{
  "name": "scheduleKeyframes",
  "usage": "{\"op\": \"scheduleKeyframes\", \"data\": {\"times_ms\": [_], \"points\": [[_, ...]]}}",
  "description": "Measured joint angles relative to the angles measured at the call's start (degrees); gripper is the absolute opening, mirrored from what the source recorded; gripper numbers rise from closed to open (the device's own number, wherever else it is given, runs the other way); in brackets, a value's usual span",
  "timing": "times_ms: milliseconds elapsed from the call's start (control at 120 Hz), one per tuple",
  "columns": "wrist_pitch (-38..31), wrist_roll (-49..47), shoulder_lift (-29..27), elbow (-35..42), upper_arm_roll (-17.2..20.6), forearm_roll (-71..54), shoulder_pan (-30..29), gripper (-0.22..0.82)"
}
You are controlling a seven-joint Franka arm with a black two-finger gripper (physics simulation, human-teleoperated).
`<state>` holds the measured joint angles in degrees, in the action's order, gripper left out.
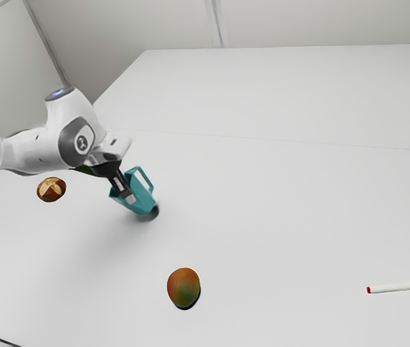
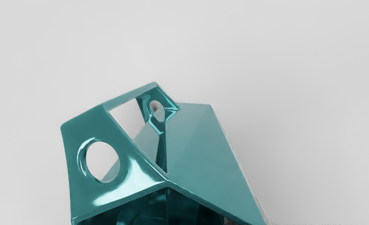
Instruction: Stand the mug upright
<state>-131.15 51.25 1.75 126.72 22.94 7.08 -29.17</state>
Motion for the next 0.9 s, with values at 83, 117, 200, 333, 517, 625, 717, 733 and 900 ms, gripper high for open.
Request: {"op": "scheduleKeyframes", "data": {"times_ms": [83,117,200,333,517,625,717,733,900], "points": [[-1.3,-3.0,-0.3,0.7,0.9,-1.2,0.0,-0.18],[-1.6,-4.1,-0.4,0.8,1.3,-1.5,-0.1,-0.18],[-2.3,-7.0,-0.6,1.2,2.2,-2.5,-0.2,-0.18],[-3.0,-11.9,-0.7,1.9,3.1,-5.6,0.1,-0.18],[-2.2,-17.3,-0.4,2.5,4.0,-7.6,0.4,-0.18],[-1.2,-20.1,-0.1,2.5,4.4,-8.4,0.4,-0.18],[-0.7,-22.1,0.1,2.4,4.5,-8.8,0.3,-0.18],[-0.6,-22.4,0.2,2.4,4.5,-8.8,0.2,-0.18],[-0.1,-25.4,0.5,2.4,4.6,-9.1,-0.1,-0.18]]}}
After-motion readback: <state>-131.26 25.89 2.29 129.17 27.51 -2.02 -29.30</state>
